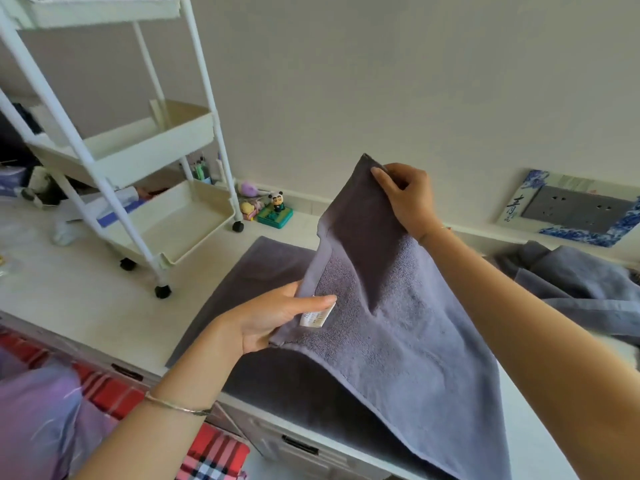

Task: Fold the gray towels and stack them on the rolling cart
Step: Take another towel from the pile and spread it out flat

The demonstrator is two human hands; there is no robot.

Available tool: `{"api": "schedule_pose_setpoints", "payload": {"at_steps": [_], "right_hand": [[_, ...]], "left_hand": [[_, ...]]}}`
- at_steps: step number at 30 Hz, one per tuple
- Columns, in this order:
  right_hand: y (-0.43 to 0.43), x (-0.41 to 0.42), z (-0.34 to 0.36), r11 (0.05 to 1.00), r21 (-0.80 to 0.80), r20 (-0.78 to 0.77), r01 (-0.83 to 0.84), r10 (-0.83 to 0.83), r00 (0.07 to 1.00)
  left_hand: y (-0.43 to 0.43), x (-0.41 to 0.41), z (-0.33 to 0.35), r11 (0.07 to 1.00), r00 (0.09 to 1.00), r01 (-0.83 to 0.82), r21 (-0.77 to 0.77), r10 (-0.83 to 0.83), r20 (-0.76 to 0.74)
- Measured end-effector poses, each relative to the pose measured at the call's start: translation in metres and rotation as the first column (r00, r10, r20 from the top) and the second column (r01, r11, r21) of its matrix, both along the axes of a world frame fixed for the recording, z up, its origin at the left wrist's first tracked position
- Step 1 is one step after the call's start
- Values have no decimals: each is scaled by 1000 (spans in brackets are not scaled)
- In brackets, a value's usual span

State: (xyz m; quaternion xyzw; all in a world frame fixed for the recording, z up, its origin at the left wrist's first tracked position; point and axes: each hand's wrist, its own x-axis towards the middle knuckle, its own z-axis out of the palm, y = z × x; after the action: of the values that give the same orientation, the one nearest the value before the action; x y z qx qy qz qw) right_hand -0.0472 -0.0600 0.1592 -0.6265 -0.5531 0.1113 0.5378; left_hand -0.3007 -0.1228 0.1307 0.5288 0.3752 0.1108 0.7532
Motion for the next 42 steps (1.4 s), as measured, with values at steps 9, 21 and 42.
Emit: {"api": "schedule_pose_setpoints", "payload": {"at_steps": [9, 21, 42], "right_hand": [[131, -124, -46, 993, -99, 82, -60, 68, 994], [178, -148, -217, 677, -711, 429, 189, 205, 880], [171, -106, -229, 738, -664, 267, 120, 84, 960]], "left_hand": [[96, -134, -47, 983, 983, -173, -61, 168, -76], [138, -181, -182, 887, 760, -242, 393, 425, -491], [140, -196, -200, 918, 676, 184, 351, 141, -723]]}}
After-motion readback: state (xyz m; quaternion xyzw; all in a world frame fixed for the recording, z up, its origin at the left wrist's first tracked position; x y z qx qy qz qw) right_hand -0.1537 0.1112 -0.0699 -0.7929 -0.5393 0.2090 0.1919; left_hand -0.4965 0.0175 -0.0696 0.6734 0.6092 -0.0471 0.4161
